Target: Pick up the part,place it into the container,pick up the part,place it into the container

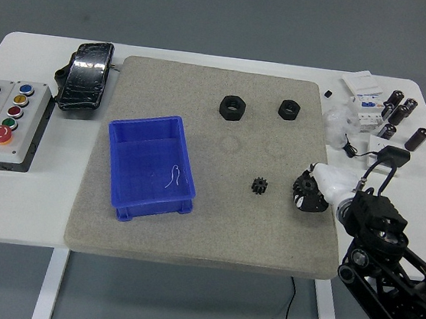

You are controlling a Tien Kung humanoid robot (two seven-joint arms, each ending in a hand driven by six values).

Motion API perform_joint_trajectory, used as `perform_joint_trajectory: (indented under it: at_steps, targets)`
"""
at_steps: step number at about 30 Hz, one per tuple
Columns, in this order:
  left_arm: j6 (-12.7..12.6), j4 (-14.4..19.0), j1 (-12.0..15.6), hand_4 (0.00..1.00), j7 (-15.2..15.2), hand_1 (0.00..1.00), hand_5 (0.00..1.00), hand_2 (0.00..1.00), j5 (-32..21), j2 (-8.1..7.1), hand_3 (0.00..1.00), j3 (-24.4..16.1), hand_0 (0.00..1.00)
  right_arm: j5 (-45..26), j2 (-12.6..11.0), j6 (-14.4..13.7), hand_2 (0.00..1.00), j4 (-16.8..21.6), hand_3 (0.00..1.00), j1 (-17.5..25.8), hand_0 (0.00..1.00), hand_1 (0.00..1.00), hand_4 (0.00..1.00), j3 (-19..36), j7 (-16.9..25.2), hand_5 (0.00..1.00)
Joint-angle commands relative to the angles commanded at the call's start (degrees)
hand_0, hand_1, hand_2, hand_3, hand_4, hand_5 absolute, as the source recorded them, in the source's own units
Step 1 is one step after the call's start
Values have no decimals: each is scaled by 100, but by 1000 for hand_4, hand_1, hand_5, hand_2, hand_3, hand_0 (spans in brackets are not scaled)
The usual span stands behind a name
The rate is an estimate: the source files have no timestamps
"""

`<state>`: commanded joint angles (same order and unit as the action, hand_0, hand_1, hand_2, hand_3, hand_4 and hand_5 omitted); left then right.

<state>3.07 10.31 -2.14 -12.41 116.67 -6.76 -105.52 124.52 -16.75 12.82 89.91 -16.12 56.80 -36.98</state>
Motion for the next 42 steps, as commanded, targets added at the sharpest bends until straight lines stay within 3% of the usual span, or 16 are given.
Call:
perform_joint_trajectory:
  at_steps: [4,8,11,12,16,17,18,23,24,27,33,41,42]
  targets:
    - [4,0,-3,652,-12,590,392,555,31,3,618,-21,655,-264,116,-548,455,37,567,-455,185,417,376,-448,0,2]
    - [18,0,-17,655,-19,590,405,555,62,4,620,-28,655,-729,443,-1211,488,-133,598,-932,241,447,387,-951,89,2]
    - [29,0,-33,655,-20,590,405,555,58,6,620,-7,655,-1173,780,-1806,488,-372,598,-1304,241,447,387,-1391,502,2]
    - [32,0,-36,657,-22,590,411,556,52,8,620,1,655,-1324,883,-2000,602,-439,669,-1419,392,573,335,-1540,655,2]
    - [37,0,-22,657,-43,590,411,556,75,15,620,-14,655,-1818,1159,-2534,602,-656,669,-1763,392,573,335,-2078,1198,2]
    - [38,0,-17,657,-50,590,411,556,87,16,620,-25,655,-1875,1191,-2551,602,-694,669,-1827,392,573,335,-2192,1301,2]
    - [38,0,-12,659,-59,590,415,556,105,16,621,-42,655,-1905,1217,-2521,735,-734,711,-1890,607,760,364,-2307,1373,197]
    - [39,0,-4,659,-100,590,415,556,178,13,621,-121,655,-1556,1332,-2115,735,-880,711,-2093,607,760,364,-2847,1268,197]
    - [40,0,-5,659,-102,590,416,554,181,13,621,-125,656,-1464,1345,-2050,778,-893,719,-2108,685,806,470,-2885,1212,240]
    - [43,0,-15,659,-105,590,416,554,188,15,621,-129,656,-1069,1368,-1864,778,-936,719,-2163,685,806,470,-2979,1013,240]
    - [46,0,-26,660,-104,590,418,555,205,14,621,-136,655,-508,1366,-1787,778,-927,721,-2208,692,808,521,-3038,873,259]
    - [46,0,-32,660,-99,590,419,555,219,9,621,-138,656,-649,1356,-1727,778,-911,725,-2213,689,808,549,-3129,829,263]
    - [47,0,-32,660,-100,590,418,555,223,9,621,-139,656,-684,1356,-1722,805,-910,860,-2213,692,811,695,-3139,828,301]
